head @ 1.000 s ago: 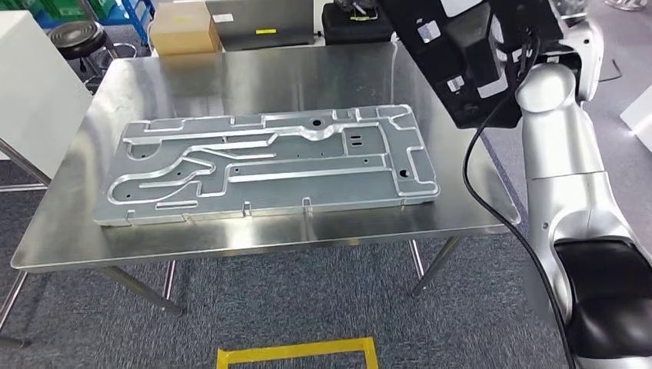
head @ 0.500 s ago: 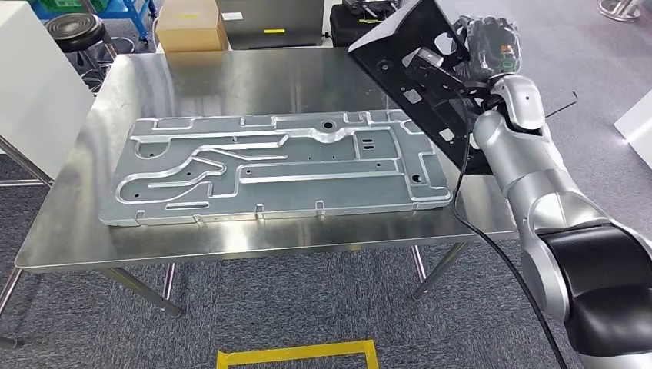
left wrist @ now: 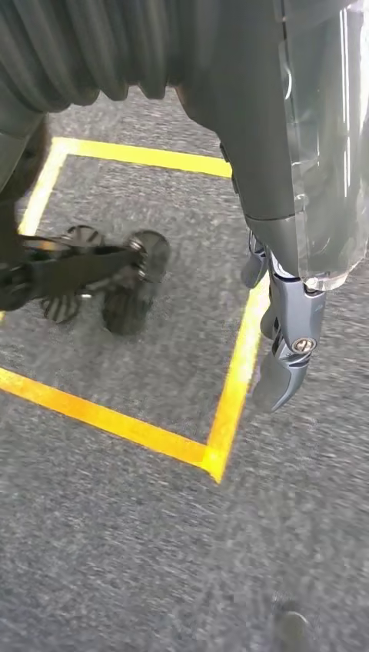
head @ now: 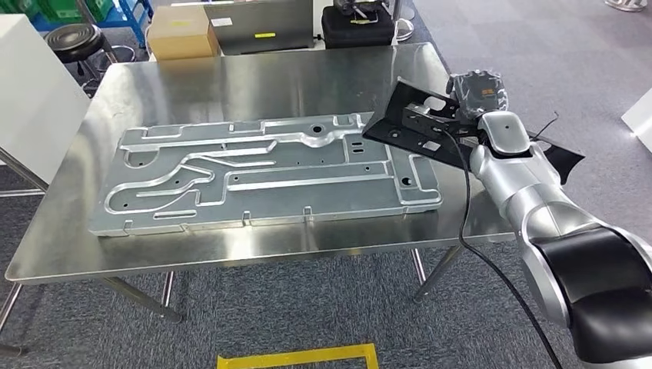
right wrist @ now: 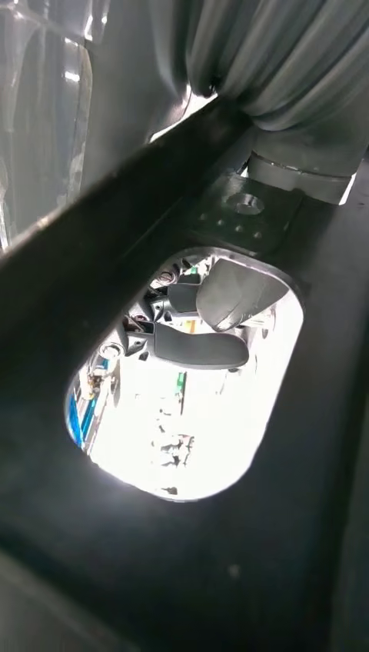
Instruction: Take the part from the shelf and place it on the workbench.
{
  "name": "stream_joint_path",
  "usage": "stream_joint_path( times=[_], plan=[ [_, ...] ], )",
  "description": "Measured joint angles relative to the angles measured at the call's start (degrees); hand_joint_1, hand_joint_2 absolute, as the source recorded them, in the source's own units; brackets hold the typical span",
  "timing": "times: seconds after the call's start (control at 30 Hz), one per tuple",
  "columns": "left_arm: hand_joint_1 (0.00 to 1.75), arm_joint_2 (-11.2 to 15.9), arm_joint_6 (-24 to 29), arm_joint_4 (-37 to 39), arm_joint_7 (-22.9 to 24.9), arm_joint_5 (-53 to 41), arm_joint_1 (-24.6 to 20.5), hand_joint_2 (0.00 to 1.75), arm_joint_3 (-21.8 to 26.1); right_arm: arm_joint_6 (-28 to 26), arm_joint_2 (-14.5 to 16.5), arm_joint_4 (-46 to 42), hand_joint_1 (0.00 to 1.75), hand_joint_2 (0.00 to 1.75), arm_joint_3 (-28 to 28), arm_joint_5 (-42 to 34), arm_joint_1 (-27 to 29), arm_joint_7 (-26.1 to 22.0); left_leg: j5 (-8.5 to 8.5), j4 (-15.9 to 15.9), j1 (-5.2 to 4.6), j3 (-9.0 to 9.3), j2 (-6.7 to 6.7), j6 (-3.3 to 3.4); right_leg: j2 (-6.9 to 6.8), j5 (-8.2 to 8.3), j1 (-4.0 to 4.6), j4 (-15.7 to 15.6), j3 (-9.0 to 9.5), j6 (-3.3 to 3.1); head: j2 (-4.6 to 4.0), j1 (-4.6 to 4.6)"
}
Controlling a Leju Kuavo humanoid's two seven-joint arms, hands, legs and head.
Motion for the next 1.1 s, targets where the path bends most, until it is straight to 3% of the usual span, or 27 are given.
stream_joint_path(
  times=[0.07,0.1,0.13,0.2,0.27,0.3,0.43,0.5,0.57,0.6,0.63,0.67,0.73,0.8,0.87,0.97,1.07,1.1],
  plan=[
    [0.00,0.19,0.08,0.00,-0.01,-0.26,0.12,1.75,-0.26,0.07,-0.05,0.46,1.75,1.75,0.15,0.35,0.17,0.00,-3.15,7.85,0.14,-3.84,0.04,-0.30,0.01,-0.13,0.06,0.02,0.08,-0.24,0.00,0.00],
    [0.00,0.22,0.11,0.00,-0.01,-0.37,0.19,1.75,-0.36,0.13,-0.08,0.71,1.31,1.31,0.25,0.48,0.30,0.00,-3.46,10.05,0.20,-5.07,0.04,-0.38,0.05,-0.19,0.10,0.04,0.14,-0.28,0.00,0.00],
    [0.00,0.23,0.16,0.00,-0.01,-0.42,0.24,1.75,-0.43,0.17,-0.09,0.93,0.87,0.87,0.33,0.59,0.43,0.00,-2.59,9.93,0.23,-5.23,0.05,-0.38,0.11,-0.26,0.12,0.08,0.22,-0.28,0.00,0.00],
    [0.00,0.29,0.38,0.00,-0.10,-0.57,0.23,1.75,-0.53,0.21,-0.09,1.23,0.00,0.00,0.44,0.97,0.58,-0.02,1.68,3.36,0.26,-2.47,0.06,-0.12,0.25,-0.54,0.13,0.23,0.48,-0.12,0.00,0.00],
    [0.00,0.44,0.83,0.00,-0.28,-0.76,0.15,1.75,-0.61,0.17,-0.09,1.41,0.00,0.00,0.51,1.60,0.57,-0.03,4.55,-3.92,0.11,0.87,0.04,0.37,0.36,-0.85,0.33,0.47,0.54,0.26,0.00,0.00],
    [0.00,0.50,1.14,0.00,-0.37,-0.87,0.14,1.75,-0.67,0.14,-0.09,1.51,0.00,0.00,0.56,1.98,0.59,-0.01,4.95,-5.76,0.02,1.66,0.02,0.57,0.39,-0.91,0.42,0.55,0.47,0.48,0.00,0.00],
    [0.00,0.64,2.49,0.00,-0.57,-1.61,0.15,1.75,-1.23,-0.15,-0.06,1.79,0.00,0.00,0.74,3.60,0.78,0.08,5.07,-6.91,0.16,2.11,0.06,1.64,0.38,-1.43,0.37,1.13,0.17,1.64,0.00,0.00],
    [0.00,0.69,3.12,-0.01,-0.70,-1.90,-0.06,1.75,-1.57,-0.62,-0.03,1.80,0.00,0.00,0.77,4.42,0.72,0.03,5.30,-7.35,0.32,2.39,0.08,2.21,0.27,-4.15,0.20,5.67,-1.81,2.12,0.00,0.00],
    [0.00,0.72,3.72,-0.01,-0.94,-2.13,-0.15,1.75,-1.79,-1.07,0.17,1.89,0.00,0.00,0.80,5.37,0.65,-0.37,5.27,-7.35,0.28,2.41,0.04,2.46,0.24,-7.63,0.16,13.58,-5.67,2.48,0.00,0.00],
    [0.00,0.72,3.99,-0.01,-1.06,-2.25,-0.13,1.75,-1.86,-1.13,0.41,1.94,0.00,0.00,0.81,5.86,0.64,-0.69,5.23,-7.31,0.27,2.42,0.02,2.48,0.24,-8.34,0.13,16.38,-7.14,2.59,0.00,0.00],
    [0.00,0.72,4.26,0.00,-1.15,-2.39,-0.13,1.75,-1.91,-1.08,0.79,1.99,0.00,0.00,0.83,6.33,0.54,-1.00,5.18,-7.25,0.27,2.45,0.01,2.44,0.23,-7.94,0.10,17.12,-7.68,2.63,0.00,0.00],
    [0.00,0.72,4.51,0.00,-1.19,-2.51,-0.14,1.75,-1.97,-0.95,1.30,2.02,0.00,0.00,0.84,6.76,0.33,-1.20,5.09,-7.15,0.28,2.51,0.01,2.33,0.21,-6.41,0.06,15.42,-6.99,2.60,0.00,0.00],
    [0.00,0.74,5.11,0.00,-1.20,-2.68,-0.20,1.75,-2.13,-0.65,2.63,2.02,0.00,0.00,0.84,7.35,-0.48,-1.50,4.75,-6.78,0.23,2.54,0.06,1.88,0.18,-2.46,0.03,7.58,-3.22,2.37,0.00,0.00],
    [0.00,0.80,5.95,0.00,-1.08,-2.92,-0.30,0.87,-2.28,-0.32,4.43,2.01,0.00,0.00,0.84,7.61,-1.34,-1.82,4.45,-6.34,0.03,2.39,0.16,1.31,0.24,-0.66,0.21,2.05,-0.62,1.82,0.00,-0.01],
    [0.00,0.86,6.81,0.00,-0.69,-3.26,-0.31,0.00,-2.43,-0.13,6.29,2.01,0.00,0.00,0.84,7.67,-1.72,-2.15,4.43,-6.31,-0.05,2.33,0.23,0.73,0.29,-0.71,0.48,1.30,-0.42,1.09,0.00,-0.01],
    [0.00,0.89,7.97,0.00,0.50,-3.67,-0.22,0.00,-2.71,-0.11,8.76,1.98,0.00,0.00,0.84,7.69,-1.95,-2.32,2.93,-4.36,0.21,1.52,0.22,-0.31,0.08,-0.47,0.35,0.84,-0.15,-0.09,0.00,-0.01],
    [0.00,0.92,8.80,0.00,1.39,-3.84,-0.06,0.00,-2.89,0.02,10.34,2.05,0.00,0.00,0.84,7.73,-2.22,-2.42,-2.30,6.11,0.37,-3.12,0.22,-1.03,-0.15,-0.49,0.39,0.74,-0.03,-0.68,0.00,0.00],
    [0.00,0.92,8.90,0.00,1.52,-3.85,0.07,0.00,-2.93,0.05,10.66,2.12,0.00,0.00,0.84,7.74,-2.23,-2.48,-3.28,9.25,0.38,-4.62,0.22,-1.12,-0.16,-0.53,0.44,0.78,-0.03,-0.73,0.00,0.00]
  ],
)
